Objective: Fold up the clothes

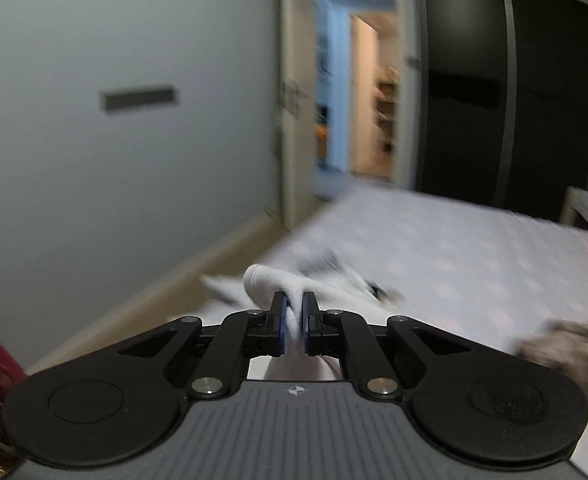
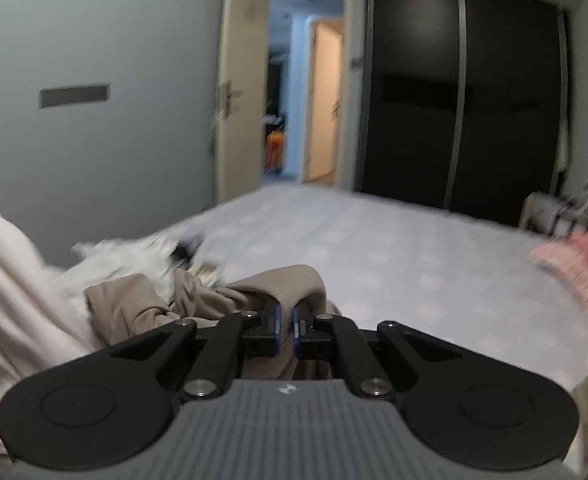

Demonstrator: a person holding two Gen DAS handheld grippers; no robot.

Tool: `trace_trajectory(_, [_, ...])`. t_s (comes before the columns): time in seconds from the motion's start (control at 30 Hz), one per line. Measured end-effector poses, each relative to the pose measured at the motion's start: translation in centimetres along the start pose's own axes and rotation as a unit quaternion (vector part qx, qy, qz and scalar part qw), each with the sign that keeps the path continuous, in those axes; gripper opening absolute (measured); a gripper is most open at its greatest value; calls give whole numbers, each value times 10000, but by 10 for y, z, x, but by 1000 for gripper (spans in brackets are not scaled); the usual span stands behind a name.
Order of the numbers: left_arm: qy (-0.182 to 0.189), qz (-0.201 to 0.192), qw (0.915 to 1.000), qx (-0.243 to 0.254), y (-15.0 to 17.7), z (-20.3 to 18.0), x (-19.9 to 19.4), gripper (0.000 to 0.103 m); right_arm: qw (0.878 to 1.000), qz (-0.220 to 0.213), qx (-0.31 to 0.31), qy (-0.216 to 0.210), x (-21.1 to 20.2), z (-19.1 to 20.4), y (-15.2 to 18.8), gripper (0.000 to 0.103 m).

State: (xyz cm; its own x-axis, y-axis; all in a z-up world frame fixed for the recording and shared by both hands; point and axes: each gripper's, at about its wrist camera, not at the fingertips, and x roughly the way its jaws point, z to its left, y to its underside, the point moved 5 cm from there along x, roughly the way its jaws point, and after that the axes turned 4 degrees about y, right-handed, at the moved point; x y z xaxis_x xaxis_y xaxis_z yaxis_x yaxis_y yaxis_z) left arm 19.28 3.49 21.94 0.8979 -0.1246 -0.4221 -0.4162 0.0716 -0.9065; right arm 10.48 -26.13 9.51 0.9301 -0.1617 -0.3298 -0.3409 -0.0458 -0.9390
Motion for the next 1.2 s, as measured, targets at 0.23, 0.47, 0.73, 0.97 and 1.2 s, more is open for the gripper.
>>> trace_trajectory(0.23, [-1517,-356,9878,-69,-42,73,10,6,9949,192,-39,994,8,-65,-10,6])
trace_trajectory(0.47, [-1293,520,9889,-512,-6,80,59,15,9867,1305,195,947,33,-103,51,13])
trace_trajectory(0.73, [-277,693,9971,176,42,-2,77,42,9826,1644,172,846,20,-112,104,37])
trace_trajectory(0.97, [1079,1003,9861,768,102,-98,61,45,9723,2096,395,951,-6,-124,120,49])
trace_trajectory(1.2, [2374,1155,9495,1695,157,-210,31,53,9659,2402,385,890,-37,-126,156,53])
